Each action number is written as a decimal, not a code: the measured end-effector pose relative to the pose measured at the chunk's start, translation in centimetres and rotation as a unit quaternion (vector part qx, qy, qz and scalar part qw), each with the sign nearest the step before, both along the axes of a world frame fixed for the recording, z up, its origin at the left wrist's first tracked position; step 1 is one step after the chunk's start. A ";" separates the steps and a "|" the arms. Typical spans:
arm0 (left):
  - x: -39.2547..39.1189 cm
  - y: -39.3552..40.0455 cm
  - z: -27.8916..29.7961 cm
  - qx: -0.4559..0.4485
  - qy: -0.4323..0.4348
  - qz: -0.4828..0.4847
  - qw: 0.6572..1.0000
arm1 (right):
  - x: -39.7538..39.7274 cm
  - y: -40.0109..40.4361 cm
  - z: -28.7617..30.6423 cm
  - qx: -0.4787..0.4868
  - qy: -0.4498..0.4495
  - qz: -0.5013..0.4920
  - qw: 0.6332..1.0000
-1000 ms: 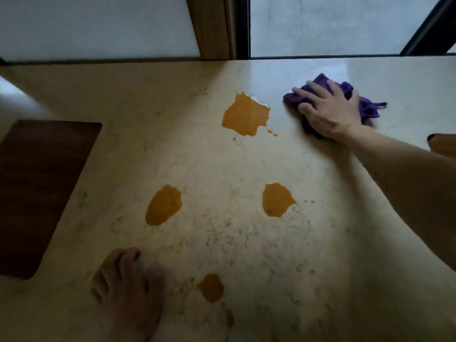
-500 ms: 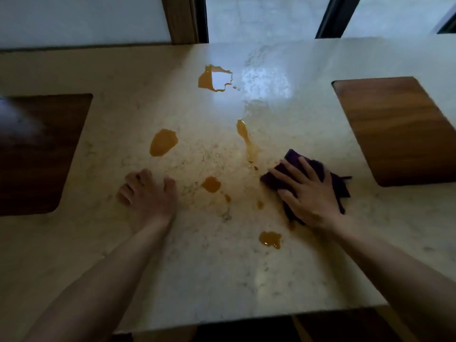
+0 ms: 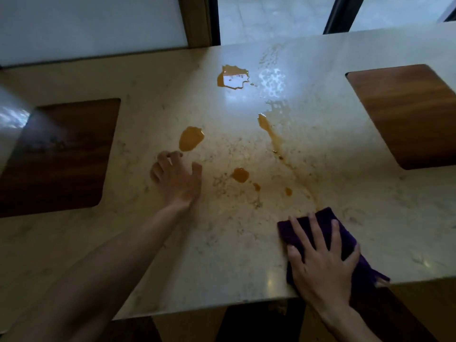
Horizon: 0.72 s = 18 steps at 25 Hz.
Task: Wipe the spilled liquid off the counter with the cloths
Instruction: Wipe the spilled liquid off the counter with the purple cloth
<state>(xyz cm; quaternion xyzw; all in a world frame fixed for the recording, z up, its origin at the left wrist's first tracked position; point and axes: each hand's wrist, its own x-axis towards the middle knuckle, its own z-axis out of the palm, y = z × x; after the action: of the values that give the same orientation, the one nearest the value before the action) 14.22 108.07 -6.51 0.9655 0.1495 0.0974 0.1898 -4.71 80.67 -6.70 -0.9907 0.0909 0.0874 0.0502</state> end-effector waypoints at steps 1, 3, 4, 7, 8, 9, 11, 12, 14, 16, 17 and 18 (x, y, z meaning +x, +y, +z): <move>1.7 1.0 0.1 0.013 -0.020 -0.026 0.999 | 1.0 0.5 -0.3 -0.009 -0.006 0.004 1.000; 6.1 3.2 0.2 0.047 -0.037 -0.062 0.996 | 3.0 1.4 -0.6 -0.015 -0.013 0.007 1.000; 9.0 4.2 0.4 0.057 -0.028 -0.058 0.996 | 4.6 1.9 -0.8 -0.015 -0.016 0.004 1.000; 17.1 6.8 0.8 0.084 0.084 -0.049 0.992 | 10.3 2.2 -0.9 -0.011 -0.030 -0.002 0.999; 19.4 7.6 0.6 0.084 0.132 -0.055 0.986 | 13.0 1.9 -1.0 -0.008 -0.032 -0.005 0.999; 21.2 8.4 0.2 0.087 0.165 -0.053 0.981 | 15.9 1.4 -1.0 -0.004 -0.034 -0.009 0.999; 22.5 9.8 -0.6 0.114 0.172 -0.039 0.978 | 21.9 0.0 -0.6 -0.004 -0.070 -0.021 0.997; 22.9 10.2 -1.3 0.126 0.163 -0.038 0.978 | 25.6 -0.9 -0.5 -0.003 -0.081 -0.030 0.996; 22.6 10.4 -2.4 0.140 0.142 -0.039 0.979 | 33.7 -2.7 -0.1 0.022 -0.061 -0.071 0.995; 22.7 10.6 -2.8 0.149 0.117 -0.036 0.981 | 41.9 -4.0 0.0 0.046 -0.041 -0.106 0.992; 22.9 10.8 -2.6 0.146 0.117 -0.040 0.982 | 45.7 -4.4 0.0 0.049 -0.045 -0.114 0.991; 23.0 10.8 -2.5 0.139 0.115 -0.045 0.983 | 49.5 -4.5 0.0 0.051 -0.055 -0.117 0.990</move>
<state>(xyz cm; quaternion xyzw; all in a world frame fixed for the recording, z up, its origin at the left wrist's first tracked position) 37.25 118.89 -9.03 0.9929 0.1119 -0.0032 0.0393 44.79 76.20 -6.70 -0.9726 0.1991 0.0312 0.1156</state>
